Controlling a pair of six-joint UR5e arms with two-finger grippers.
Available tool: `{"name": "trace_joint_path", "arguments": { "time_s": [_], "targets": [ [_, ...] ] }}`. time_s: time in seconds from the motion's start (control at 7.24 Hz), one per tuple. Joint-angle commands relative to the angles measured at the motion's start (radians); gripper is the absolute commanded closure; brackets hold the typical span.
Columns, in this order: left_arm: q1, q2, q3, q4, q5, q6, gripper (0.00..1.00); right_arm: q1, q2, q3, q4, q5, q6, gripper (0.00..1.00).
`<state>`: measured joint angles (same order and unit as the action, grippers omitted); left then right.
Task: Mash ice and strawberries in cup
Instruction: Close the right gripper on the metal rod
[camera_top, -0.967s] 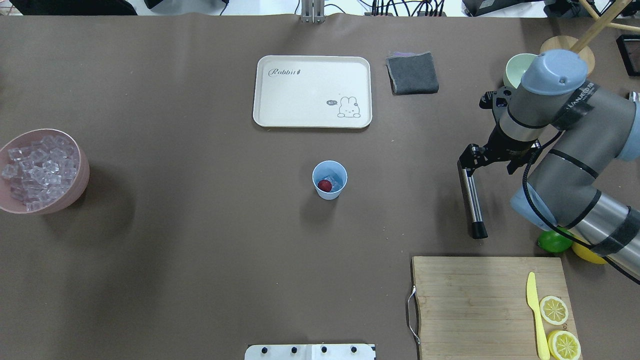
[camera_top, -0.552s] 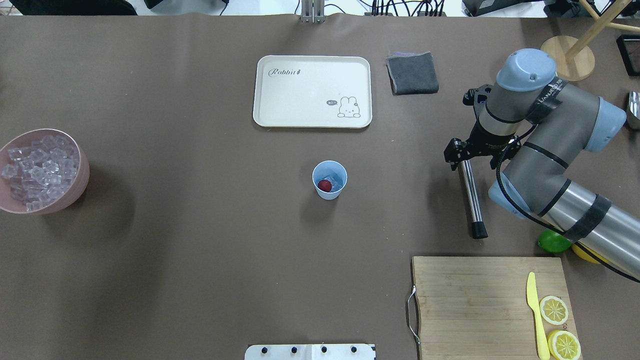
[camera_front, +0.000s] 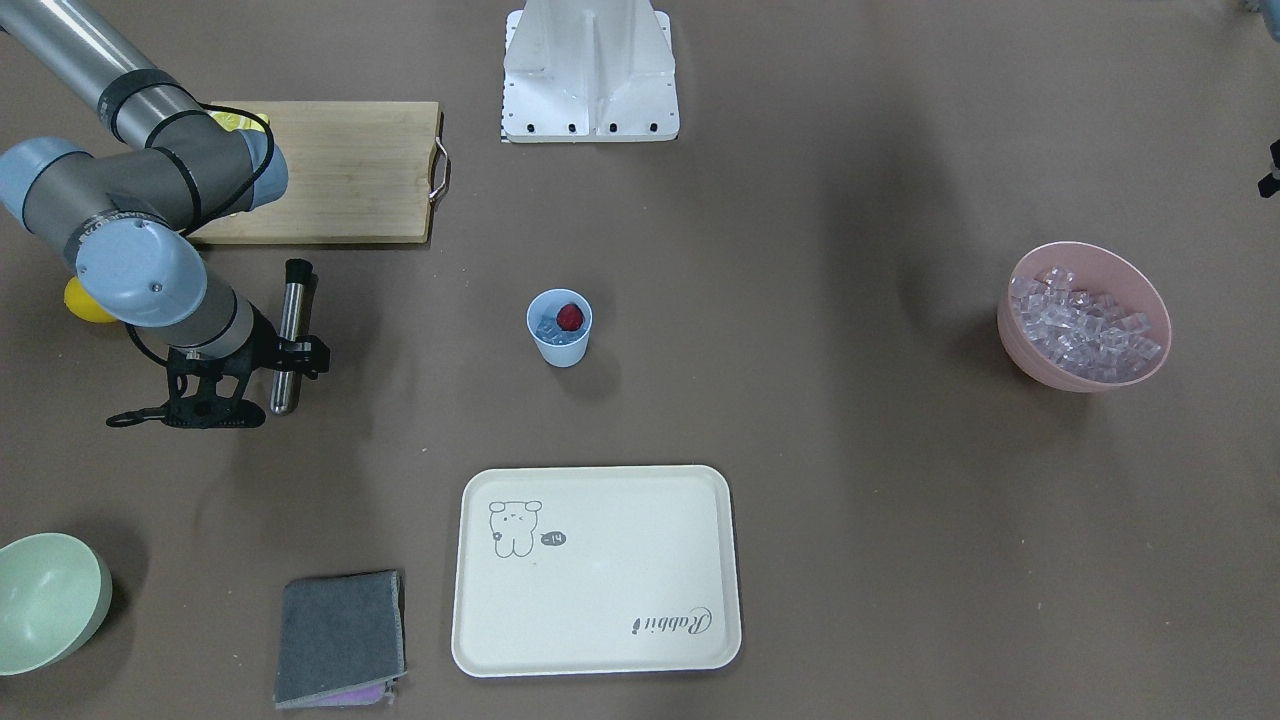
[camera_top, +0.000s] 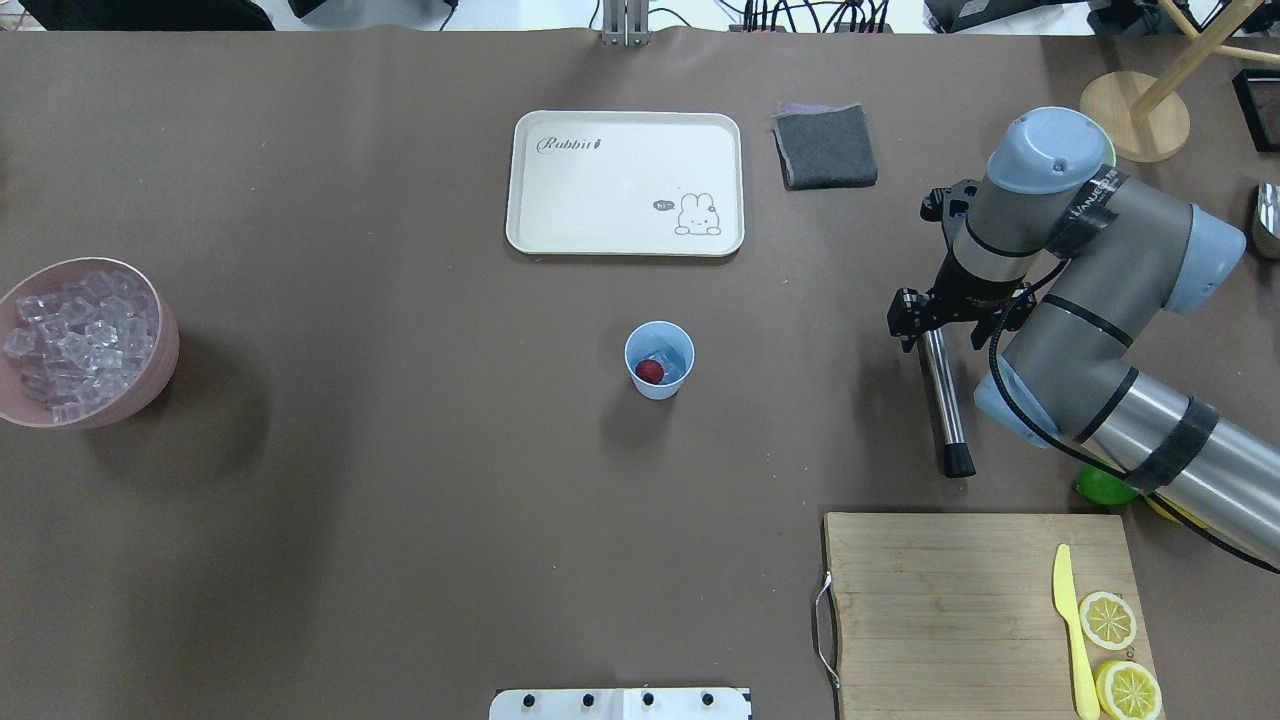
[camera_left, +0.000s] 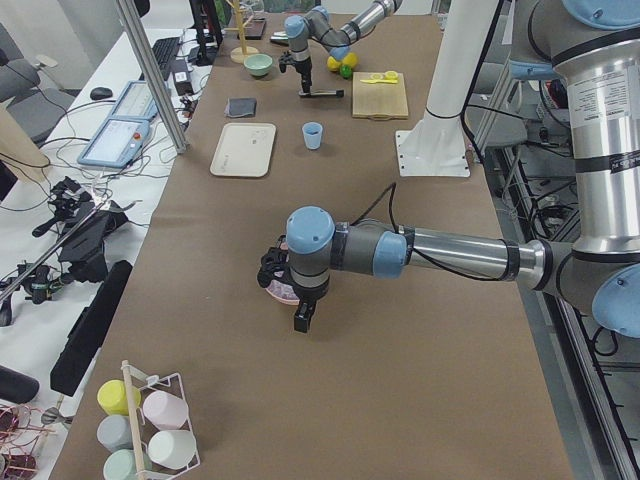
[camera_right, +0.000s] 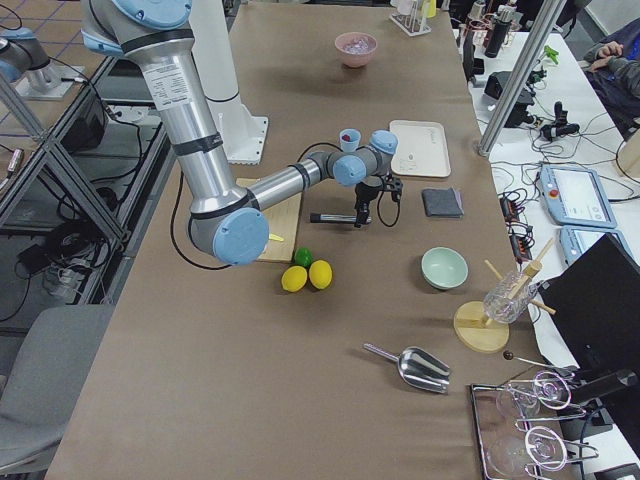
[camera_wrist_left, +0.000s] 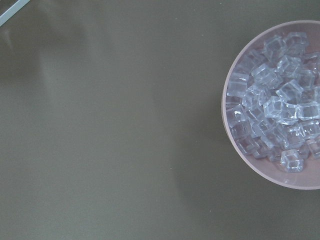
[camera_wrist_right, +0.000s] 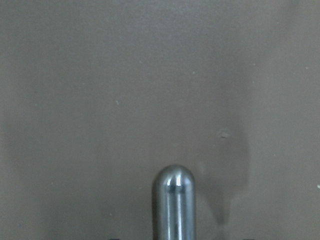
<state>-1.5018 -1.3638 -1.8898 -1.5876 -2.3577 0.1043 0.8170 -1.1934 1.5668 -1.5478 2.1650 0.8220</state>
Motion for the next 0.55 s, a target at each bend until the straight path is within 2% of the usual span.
{"name": "trace_joint_path", "arguments": {
  "time_s": [0.0, 0.41],
  "targets": [
    [0.000, 0.000, 0.000, 0.000, 0.000, 0.000, 0.01, -0.007, 0.000, 0.001, 0.000, -0.001, 0.000, 0.20],
    [0.000, 0.000, -0.002, 0.000, 0.000, 0.000, 0.01, -0.016, -0.002, -0.001, 0.002, -0.002, -0.001, 0.21]
  ]
}}
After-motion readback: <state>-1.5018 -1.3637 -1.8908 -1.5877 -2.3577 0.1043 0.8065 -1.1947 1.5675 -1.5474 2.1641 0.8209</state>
